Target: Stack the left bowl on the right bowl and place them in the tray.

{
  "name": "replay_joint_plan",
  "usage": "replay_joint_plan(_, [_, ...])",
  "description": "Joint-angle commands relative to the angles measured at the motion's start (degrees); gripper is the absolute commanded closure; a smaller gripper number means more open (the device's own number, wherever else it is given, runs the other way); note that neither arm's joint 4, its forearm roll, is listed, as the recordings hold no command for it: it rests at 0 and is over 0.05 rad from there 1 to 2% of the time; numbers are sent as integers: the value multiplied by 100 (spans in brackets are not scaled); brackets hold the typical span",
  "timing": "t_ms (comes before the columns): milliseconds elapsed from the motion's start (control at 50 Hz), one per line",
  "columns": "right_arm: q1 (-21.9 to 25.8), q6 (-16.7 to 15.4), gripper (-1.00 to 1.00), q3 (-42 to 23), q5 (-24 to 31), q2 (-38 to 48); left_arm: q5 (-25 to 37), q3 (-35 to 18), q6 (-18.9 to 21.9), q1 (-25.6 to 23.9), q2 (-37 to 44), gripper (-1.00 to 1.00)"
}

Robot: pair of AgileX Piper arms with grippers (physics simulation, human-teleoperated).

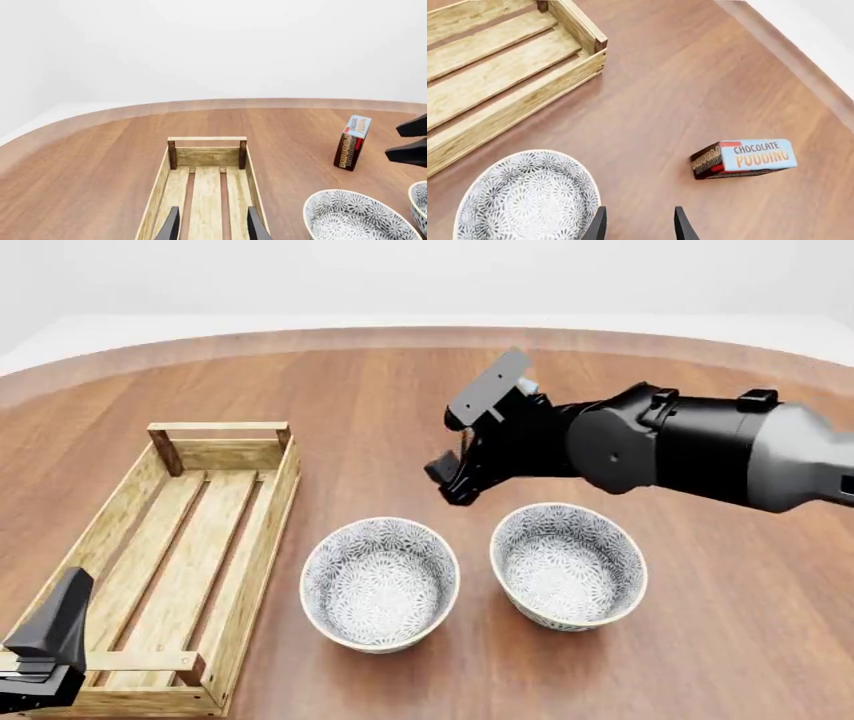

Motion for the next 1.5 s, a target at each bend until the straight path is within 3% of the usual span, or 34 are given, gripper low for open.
replay_joint_plan(20, [237,133,-100,-73,-12,507,0,0,0,0,0,-100])
replay_joint_plan(560, [619,520,-100,255,-406,1116,0,0,0,0,0,-100])
replay_joint_plan(1180, [439,667,-100,454,-863,1501,0,0,0,0,0,-100])
replay_joint_plan(1500, [619,868,-100,570,-1200,1834,0,0,0,0,0,-100])
